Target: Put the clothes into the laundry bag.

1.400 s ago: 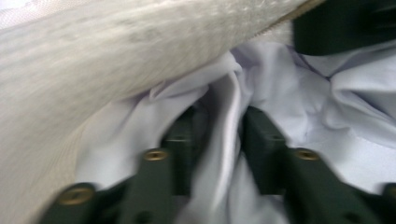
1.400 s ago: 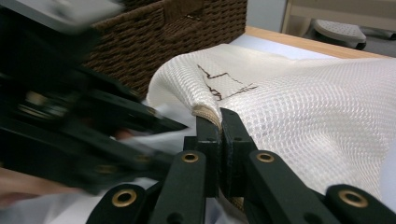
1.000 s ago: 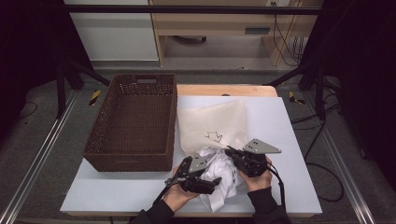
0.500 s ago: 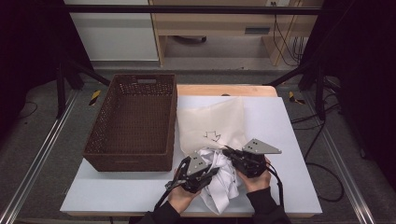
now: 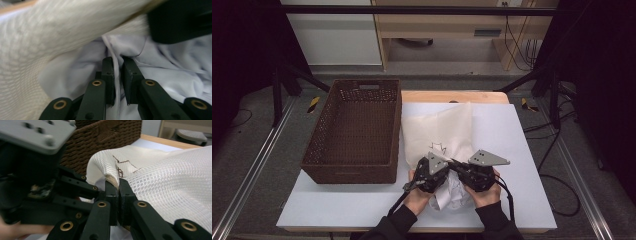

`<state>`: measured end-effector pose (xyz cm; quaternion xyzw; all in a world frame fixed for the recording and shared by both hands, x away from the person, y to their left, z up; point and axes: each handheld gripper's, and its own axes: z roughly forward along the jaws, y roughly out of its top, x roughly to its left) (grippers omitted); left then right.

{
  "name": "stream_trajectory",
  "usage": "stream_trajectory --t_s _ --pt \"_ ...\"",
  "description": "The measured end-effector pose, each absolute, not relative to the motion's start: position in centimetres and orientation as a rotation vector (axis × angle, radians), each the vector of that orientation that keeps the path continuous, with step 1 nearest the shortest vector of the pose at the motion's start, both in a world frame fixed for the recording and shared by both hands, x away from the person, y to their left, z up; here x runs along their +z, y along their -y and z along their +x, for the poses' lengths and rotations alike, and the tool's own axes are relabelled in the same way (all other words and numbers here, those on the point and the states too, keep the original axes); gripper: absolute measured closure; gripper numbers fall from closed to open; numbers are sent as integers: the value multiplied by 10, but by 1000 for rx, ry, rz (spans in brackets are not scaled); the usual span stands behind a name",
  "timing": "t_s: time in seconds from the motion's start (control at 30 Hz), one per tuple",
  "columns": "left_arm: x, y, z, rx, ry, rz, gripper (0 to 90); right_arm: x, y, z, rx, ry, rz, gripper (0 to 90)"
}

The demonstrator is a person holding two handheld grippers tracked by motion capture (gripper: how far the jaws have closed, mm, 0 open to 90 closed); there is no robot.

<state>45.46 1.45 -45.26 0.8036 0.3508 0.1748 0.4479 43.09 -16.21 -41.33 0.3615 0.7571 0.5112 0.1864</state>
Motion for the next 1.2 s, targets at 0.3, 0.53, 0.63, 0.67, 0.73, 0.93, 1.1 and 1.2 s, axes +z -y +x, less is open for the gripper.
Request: stream_trajectory --t_s 0.3,0.53,0.63,0.67,0.73,0.93,1.1,1.2 --pt "-419 -51 433 324 -765 1980 365 -417 168 435 1424 -2095 1048 874" --pt "-425 -56 410 288 -754 2045 282 -417 169 435 1419 -2093 1045 870" --pt "-453 -45 416 237 -799 2081 258 -418 168 435 1416 -2099 1045 868" --pt "-457 -43 418 248 -803 2088 250 -419 168 435 1411 -2099 1044 868" --pt "-459 -42 419 242 -804 2078 306 -419 167 436 1413 -2104 1044 869" --pt "-463 -31 427 216 -848 2034 735 -421 165 435 1413 -2118 1052 877" --pt "-449 -31 416 321 -778 2015 806 -419 167 435 1433 -2122 1048 878" --pt "-441 -32 416 333 -768 1979 806 -417 167 434 1438 -2126 1035 878"
